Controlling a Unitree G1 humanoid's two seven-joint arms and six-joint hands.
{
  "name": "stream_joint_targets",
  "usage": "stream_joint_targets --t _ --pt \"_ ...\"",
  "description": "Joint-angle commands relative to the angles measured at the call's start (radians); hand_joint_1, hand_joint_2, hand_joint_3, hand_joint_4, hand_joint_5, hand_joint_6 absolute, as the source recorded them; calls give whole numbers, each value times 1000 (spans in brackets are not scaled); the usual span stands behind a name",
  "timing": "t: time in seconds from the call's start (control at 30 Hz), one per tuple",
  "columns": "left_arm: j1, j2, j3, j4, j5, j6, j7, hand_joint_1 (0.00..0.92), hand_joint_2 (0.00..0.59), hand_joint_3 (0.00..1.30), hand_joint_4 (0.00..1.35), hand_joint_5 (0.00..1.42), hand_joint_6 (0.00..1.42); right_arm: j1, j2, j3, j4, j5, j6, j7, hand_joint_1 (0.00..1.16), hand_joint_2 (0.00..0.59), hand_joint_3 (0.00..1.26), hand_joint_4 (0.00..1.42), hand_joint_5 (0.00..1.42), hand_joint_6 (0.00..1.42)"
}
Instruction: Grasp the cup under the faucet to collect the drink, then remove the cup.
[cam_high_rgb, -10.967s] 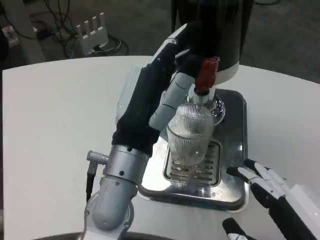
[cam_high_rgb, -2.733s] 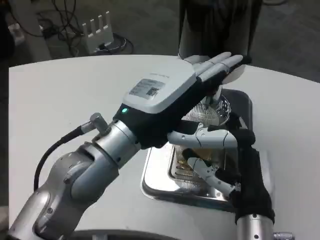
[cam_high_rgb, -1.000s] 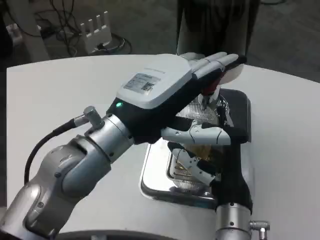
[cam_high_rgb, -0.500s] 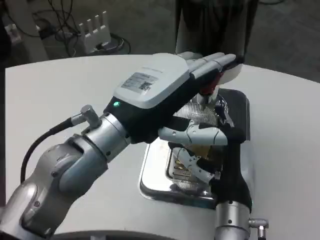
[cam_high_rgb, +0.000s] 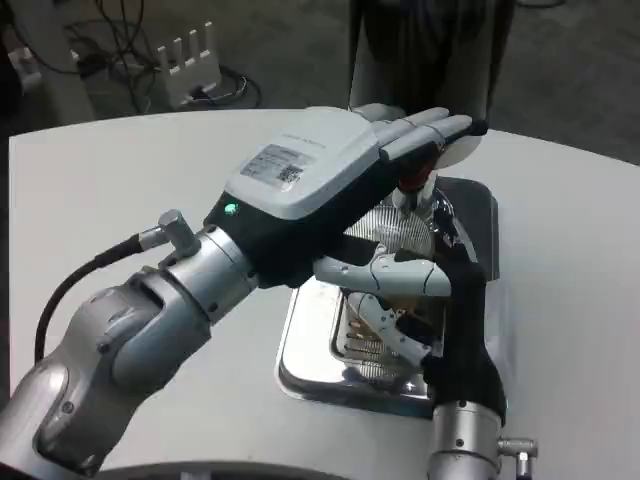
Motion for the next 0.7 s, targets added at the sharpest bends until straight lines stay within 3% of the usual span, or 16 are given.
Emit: stream_joint_targets --t 0.03,0.33,0.7 --pt "23 10 -3 -3 3 -3 -27 0 112 163 146 223 123 -48 93 6 14 -14 4 -44 855 164 203 266 338 350" --pt "47 7 23 -25 -28 9 -27 0 108 168 148 224 123 -30 101 33 3 -32 0 -90 899 156 434 516 584 529" --pt "88 -7 62 -62 -66 19 -16 0 95 140 100 203 124 -3 89 61 -26 -51 3 -120 924 162 594 723 807 761"
